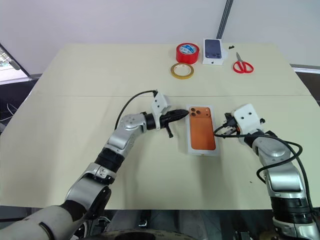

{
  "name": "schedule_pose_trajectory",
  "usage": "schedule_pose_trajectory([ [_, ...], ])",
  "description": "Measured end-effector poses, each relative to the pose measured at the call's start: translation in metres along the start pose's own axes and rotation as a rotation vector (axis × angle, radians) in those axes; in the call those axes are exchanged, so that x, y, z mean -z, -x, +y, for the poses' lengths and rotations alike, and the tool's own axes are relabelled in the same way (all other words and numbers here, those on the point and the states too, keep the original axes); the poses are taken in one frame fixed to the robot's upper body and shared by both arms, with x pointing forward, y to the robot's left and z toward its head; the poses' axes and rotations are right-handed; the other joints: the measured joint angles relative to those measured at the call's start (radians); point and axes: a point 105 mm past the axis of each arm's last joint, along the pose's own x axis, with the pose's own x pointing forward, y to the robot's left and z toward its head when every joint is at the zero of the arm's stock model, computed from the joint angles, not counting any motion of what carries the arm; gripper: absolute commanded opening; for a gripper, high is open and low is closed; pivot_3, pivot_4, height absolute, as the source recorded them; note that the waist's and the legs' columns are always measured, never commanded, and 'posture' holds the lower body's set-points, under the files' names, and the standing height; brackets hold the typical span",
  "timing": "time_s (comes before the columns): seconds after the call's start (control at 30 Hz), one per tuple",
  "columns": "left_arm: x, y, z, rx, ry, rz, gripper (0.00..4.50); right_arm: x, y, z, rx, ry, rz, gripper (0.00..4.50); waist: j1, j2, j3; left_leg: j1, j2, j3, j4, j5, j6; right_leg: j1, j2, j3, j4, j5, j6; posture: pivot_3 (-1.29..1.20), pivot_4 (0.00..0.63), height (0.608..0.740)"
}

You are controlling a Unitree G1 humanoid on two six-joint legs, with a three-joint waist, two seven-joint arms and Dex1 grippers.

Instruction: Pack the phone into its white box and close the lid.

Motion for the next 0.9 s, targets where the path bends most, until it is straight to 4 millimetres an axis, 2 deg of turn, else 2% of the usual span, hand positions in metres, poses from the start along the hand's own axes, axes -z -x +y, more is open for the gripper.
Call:
schedule_pose_trajectory([
  [0.1,0.010,-0.008,-0.002,-0.003,0.012,0.026,0.05,-0.007,0.001,0.020,-0.099,-0.043,-0.043,0.01,0.000,0.000,0.000,0.000,0.000,0.000,0.000,0.000,0.000,0.000,0.000,0.000,0.000,0.000,0.000,0.00,0.150,0.740],
  [0.17,0.031,-0.009,-0.002,-0.014,0.013,0.113,0.05,0.000,0.004,0.034,-0.161,-0.051,-0.017,0.01,0.000,0.000,0.000,0.000,0.000,0.000,0.000,0.000,0.000,0.000,0.000,0.000,0.000,0.000,0.000,0.00,0.150,0.740],
  [0.23,0.048,-0.010,-0.003,-0.017,-0.026,0.184,0.05,0.017,0.011,0.049,-0.230,-0.040,0.057,0.01,0.002,0.000,0.000,0.000,0.000,0.000,0.000,0.000,0.000,0.000,0.000,0.000,0.000,0.000,0.000,0.00,0.150,0.740],
  [0.4,0.053,-0.012,-0.001,-0.008,-0.055,0.233,0.05,0.029,0.020,0.059,-0.277,0.064,0.131,0.01,-0.001,-0.004,-0.003,0.019,0.000,-0.001,-0.003,-0.002,0.002,0.021,0.001,-0.001,-0.007,-0.001,0.000,0.00,0.150,0.740],
  [0.47,0.054,-0.011,-0.001,-0.007,-0.037,0.241,0.05,0.027,0.018,0.059,-0.270,0.070,0.128,0.01,-0.001,-0.005,-0.004,0.020,0.001,-0.001,-0.003,-0.002,0.002,0.022,0.001,-0.001,-0.008,-0.001,0.001,0.00,0.150,0.740],
  [0.57,0.054,-0.006,0.002,0.002,0.046,0.229,0.98,0.023,0.013,0.058,-0.253,-0.064,0.109,0.91,-0.005,-0.007,-0.005,0.018,0.001,-0.001,-0.003,-0.002,0.002,0.020,0.001,-0.001,-0.008,-0.001,0.000,0.00,0.150,0.740],
  [0.67,0.052,0.004,0.005,-0.001,0.060,0.205,2.47,0.016,0.007,0.057,-0.257,-0.134,0.073,2.43,-0.004,-0.006,-0.005,0.015,0.001,-0.001,-0.003,-0.002,0.002,0.016,0.000,0.000,-0.006,0.000,0.000,0.00,0.150,0.740],
  [0.8,0.041,0.029,0.017,-0.028,0.068,0.163,4.48,-0.011,0.004,0.044,-0.257,-0.162,-0.036,4.45,-0.005,-0.005,-0.005,0.011,0.001,-0.001,-0.003,-0.001,0.001,0.011,0.000,0.000,-0.004,0.000,0.000,0.00,0.150,0.740],
  [0.9,0.023,0.066,0.032,-0.055,0.022,0.131,4.48,-0.019,0.010,0.038,-0.282,-0.169,-0.085,4.45,-0.004,-0.005,-0.005,0.011,0.002,-0.001,-0.003,-0.001,0.001,0.010,0.000,0.000,-0.004,0.000,0.000,0.00,0.150,0.740],
])
